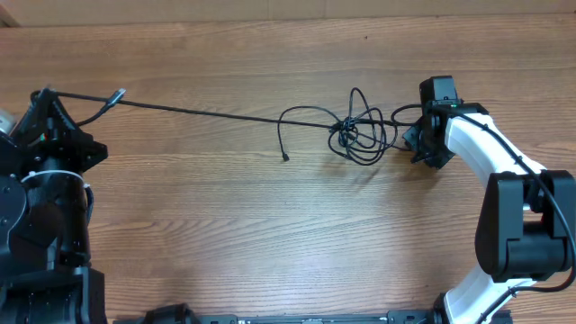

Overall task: Untangle cables
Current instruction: 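Pull the left gripper far leftward, stretching one cable out, then bring both grippers back inward toward the cable bundle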

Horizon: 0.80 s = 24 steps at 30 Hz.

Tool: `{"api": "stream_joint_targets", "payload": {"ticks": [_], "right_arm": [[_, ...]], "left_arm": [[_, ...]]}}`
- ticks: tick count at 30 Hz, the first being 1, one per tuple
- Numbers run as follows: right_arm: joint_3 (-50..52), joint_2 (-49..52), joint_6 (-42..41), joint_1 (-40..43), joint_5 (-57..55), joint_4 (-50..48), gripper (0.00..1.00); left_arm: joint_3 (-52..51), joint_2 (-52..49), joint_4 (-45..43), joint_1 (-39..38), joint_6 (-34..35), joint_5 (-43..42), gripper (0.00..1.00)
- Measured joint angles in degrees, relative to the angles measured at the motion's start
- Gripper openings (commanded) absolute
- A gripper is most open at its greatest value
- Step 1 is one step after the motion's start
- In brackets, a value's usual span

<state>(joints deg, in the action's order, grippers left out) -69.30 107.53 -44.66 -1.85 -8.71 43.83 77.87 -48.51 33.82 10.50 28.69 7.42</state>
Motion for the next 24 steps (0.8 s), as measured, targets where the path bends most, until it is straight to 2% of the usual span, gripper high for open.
{"api": "stream_joint_targets", "payload": {"ticks": [5, 11, 18, 20, 24], "right_arm": [[0.3, 0.0, 3.8, 0.7, 5.1, -0.5, 0.47], [0.4, 0.0, 11.3, 1.5, 15.1, -1.8, 0.49], [-0.2, 0.0, 24.0, 1.6, 34.2, 0.0, 0.77], [-1.0, 0.0, 26.7, 1.6, 39.3, 1.2, 0.80], [-2.0, 0.0, 29.8, 1.3, 45.2, 1.8, 0.81]], "left_arm": [[1.3, -1.9, 6.1, 0.2, -0.2, 0.9, 0.04], [1.8, -7.2, 17.7, 0.5, -0.3, -4.6, 0.04], [1.8, -17.2, 26.1, 0.5, -3.1, -15.1, 0.04], [1.8, -20.0, 27.4, 0.5, -5.2, -18.5, 0.04], [1.8, -25.4, 30.5, 0.5, -8.6, -24.0, 0.04]]}}
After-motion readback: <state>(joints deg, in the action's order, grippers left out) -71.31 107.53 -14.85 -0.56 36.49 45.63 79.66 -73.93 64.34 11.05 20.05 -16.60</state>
